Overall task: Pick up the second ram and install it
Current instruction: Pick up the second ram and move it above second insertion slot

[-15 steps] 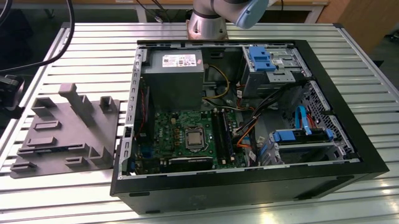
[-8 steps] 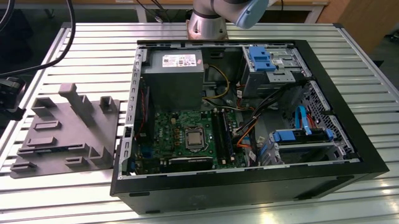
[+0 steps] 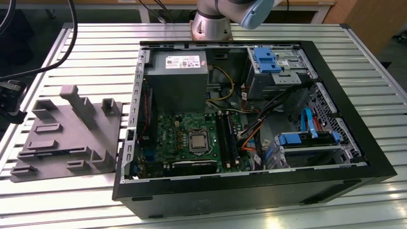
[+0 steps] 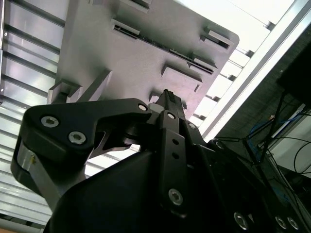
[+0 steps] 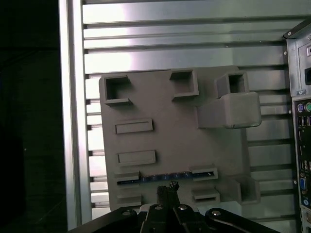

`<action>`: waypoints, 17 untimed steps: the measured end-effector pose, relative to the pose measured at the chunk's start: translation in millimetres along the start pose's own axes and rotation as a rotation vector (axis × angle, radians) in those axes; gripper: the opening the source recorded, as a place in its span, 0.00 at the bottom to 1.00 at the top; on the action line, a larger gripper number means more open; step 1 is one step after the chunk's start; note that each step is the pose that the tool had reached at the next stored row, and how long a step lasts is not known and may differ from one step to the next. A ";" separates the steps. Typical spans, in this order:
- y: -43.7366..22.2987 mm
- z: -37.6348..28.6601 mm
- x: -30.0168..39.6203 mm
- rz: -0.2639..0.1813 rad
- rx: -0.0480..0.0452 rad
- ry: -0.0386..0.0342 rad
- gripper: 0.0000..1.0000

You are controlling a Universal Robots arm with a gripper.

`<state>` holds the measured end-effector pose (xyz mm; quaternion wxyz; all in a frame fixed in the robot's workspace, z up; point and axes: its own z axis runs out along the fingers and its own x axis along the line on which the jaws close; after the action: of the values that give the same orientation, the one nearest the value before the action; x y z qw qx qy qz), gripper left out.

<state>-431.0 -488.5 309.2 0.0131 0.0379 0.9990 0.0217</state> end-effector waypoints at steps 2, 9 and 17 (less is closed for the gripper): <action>0.0 0.0 0.0 0.000 0.0000 0.0000 0.11; 0.0 0.1 0.0 -0.002 0.0000 0.0000 0.11; 0.0 0.2 -0.1 -0.054 -0.0013 0.0024 0.11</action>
<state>-430.9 -488.5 309.0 0.0125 0.0110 0.9996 0.0220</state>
